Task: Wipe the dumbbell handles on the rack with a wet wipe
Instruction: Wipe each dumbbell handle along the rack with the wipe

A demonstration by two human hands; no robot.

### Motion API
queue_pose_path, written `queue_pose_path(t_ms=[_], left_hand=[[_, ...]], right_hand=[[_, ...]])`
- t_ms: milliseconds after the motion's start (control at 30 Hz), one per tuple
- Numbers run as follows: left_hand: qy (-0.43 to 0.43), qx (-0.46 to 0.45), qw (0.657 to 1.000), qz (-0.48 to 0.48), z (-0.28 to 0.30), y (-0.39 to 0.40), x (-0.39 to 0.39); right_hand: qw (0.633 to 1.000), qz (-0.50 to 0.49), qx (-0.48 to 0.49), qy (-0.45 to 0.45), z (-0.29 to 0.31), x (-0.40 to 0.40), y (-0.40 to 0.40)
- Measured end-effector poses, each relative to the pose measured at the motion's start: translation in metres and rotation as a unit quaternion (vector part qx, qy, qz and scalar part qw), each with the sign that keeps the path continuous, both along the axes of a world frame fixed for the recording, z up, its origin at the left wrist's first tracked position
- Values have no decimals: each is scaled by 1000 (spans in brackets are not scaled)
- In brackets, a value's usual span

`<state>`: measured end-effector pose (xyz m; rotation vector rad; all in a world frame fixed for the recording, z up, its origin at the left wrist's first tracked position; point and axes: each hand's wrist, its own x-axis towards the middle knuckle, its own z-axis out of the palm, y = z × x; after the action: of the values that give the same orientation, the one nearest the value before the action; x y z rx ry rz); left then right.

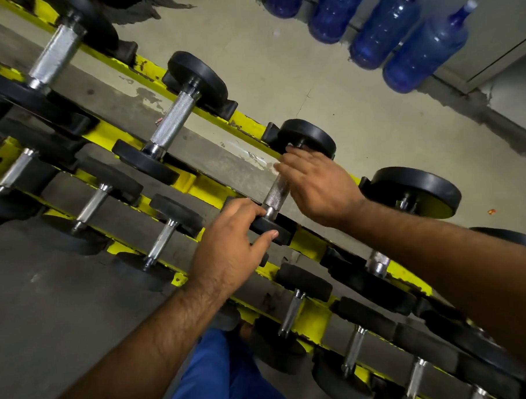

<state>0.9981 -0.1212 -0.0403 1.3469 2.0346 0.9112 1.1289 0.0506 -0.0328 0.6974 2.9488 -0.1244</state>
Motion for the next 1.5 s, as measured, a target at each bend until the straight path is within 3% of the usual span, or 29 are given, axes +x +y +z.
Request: queue_pose_path(t_ms=[367, 467, 633, 733, 867, 1000, 1133, 1267, 1400, 1500], left_hand=[[16, -38, 999, -3, 4, -1, 19], [50, -32, 998, -17, 5, -2, 23], [73, -18, 997, -15, 6, -2, 27], [71, -23, 997, -16, 5, -1, 27], [61, -8, 998, -20, 2, -3, 27], [42, 11, 999, -3, -7, -7, 29], [40, 23, 999, 3, -9, -9, 33], [52, 33, 998, 11, -9, -8, 34], [52, 37, 998, 6, -10, -9, 30], [46, 36, 998, 2, -9, -9, 27]], right_hand=[[990, 46, 7, -130, 14, -37, 2], [992, -2, 15, -122, 19, -37, 8], [983, 92, -22, -158, 16, -35, -8], [989, 13, -3, -150, 19, -39, 9], [974, 125, -90, -166, 24, -44, -9], [989, 70, -42, -125, 21, -38, 9], [970, 174, -136, -102, 22, -19, -13], [996, 53, -32, -57, 24, -13, 16], [982, 150, -71, -90, 21, -12, -2], [994, 67, -21, -87, 24, -12, 17]])
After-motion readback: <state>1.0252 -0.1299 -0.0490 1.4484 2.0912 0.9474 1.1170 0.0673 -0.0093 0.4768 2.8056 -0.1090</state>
